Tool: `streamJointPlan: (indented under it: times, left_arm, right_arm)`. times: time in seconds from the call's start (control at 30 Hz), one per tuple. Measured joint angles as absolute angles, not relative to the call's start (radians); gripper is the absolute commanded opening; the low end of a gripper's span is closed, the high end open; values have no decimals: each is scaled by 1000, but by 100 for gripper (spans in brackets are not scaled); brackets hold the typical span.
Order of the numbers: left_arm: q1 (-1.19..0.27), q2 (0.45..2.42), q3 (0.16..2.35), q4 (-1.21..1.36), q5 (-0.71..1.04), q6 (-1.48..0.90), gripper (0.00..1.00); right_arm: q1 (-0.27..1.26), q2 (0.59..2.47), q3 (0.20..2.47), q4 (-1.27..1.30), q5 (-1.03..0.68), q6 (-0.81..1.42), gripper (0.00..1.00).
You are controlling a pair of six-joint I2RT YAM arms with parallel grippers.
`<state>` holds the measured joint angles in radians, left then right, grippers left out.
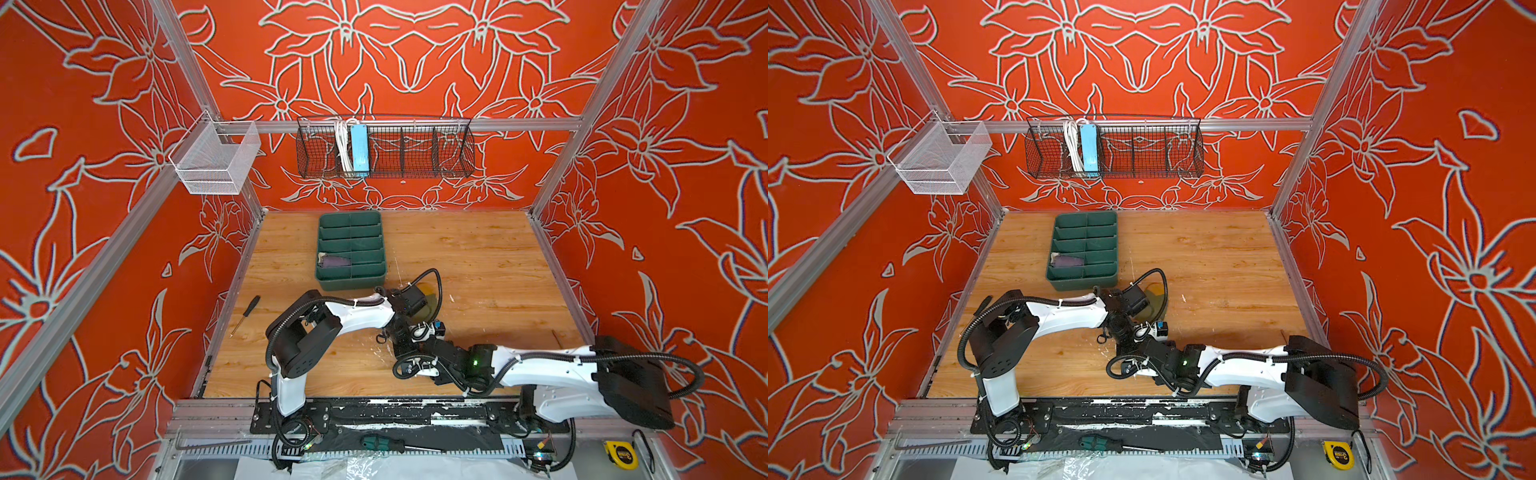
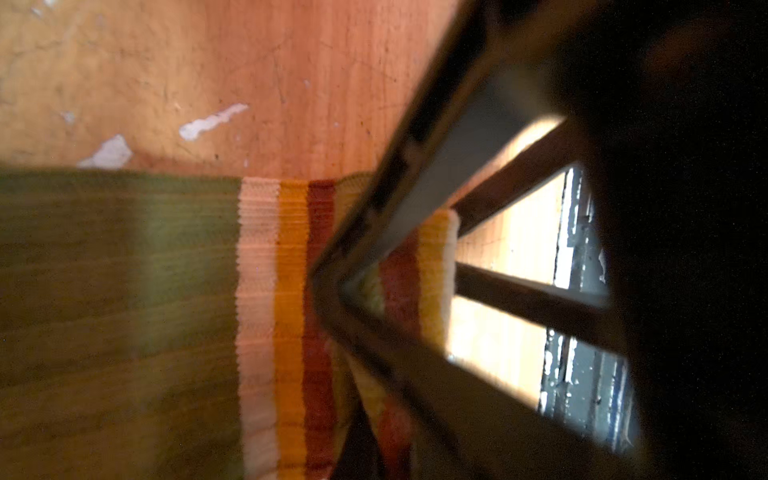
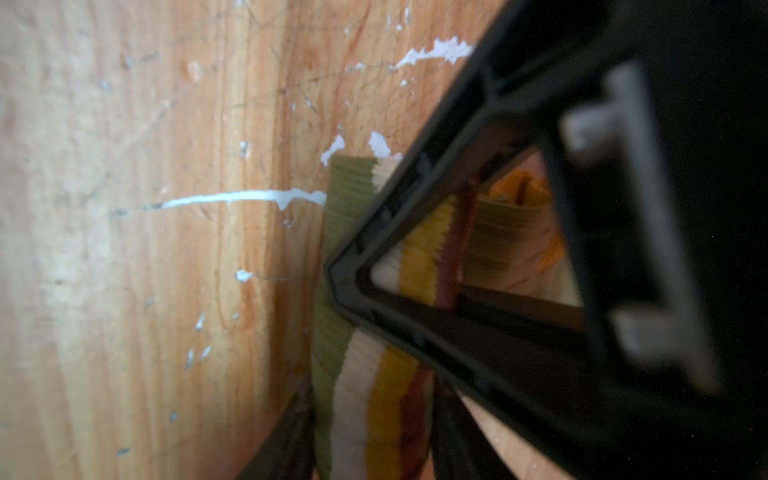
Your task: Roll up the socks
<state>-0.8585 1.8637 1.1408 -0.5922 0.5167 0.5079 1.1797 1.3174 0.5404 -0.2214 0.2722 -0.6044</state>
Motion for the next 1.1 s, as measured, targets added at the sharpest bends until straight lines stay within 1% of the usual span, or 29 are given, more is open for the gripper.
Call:
streamJointPlan:
  times: [0.07,0.17,0.23,0.3,0.33,0.37,0.4,0.43,0.47,0.5,0.53,0.6,0.7,0.83,0.93,1.1]
  left_arm:
    - [-859,1864,1141,-592,516,509,16]
    - [-859,1864,1141,-591,514,509,22]
    - [-859,1861,1141,-591,512,510,28]
    - [-859,1855,1141,-588,502,510,42]
    - [-859,1851,1140,-583,493,513,52]
    - [-857,1844,1137,-575,489,519,63]
    - [-855,1835,1132,-566,484,516,69]
    - [-852,1817,1124,-554,472,517,71]
    - [-849,1795,1116,-544,464,516,77]
    - [-847,1776,1111,-539,459,510,90]
    - [-844,1748,1106,-529,450,509,98]
    - [-829,1688,1092,-498,439,492,97]
    - [-783,1545,1041,-422,414,471,97]
    - [-693,1312,957,-299,287,469,97]
    - [-639,1117,906,-212,159,521,97]
    - [-535,870,920,-199,91,644,97]
  right_arm:
    - [1176,1328,544,-225,260,-598,21]
    - [1174,1340,552,-235,250,-591,11]
    - [1174,1347,564,-251,246,-590,6]
    - [1174,1357,577,-265,242,-586,2]
    - [1173,1360,583,-276,237,-589,0]
    - [1174,1361,590,-286,226,-592,0]
    - [1174,1361,596,-297,216,-593,0]
    - [1176,1362,605,-314,202,-597,0]
    - [1177,1364,613,-332,192,-598,0]
    - [1176,1365,621,-348,183,-598,0]
    - [1172,1368,630,-367,170,-598,0]
    - [1167,1370,643,-397,142,-597,0]
    - [1135,1382,664,-424,91,-593,0]
    - [1083,1414,712,-475,6,-588,0]
    - [1032,1435,743,-515,-87,-592,0]
    - [989,1466,773,-551,-205,-607,0]
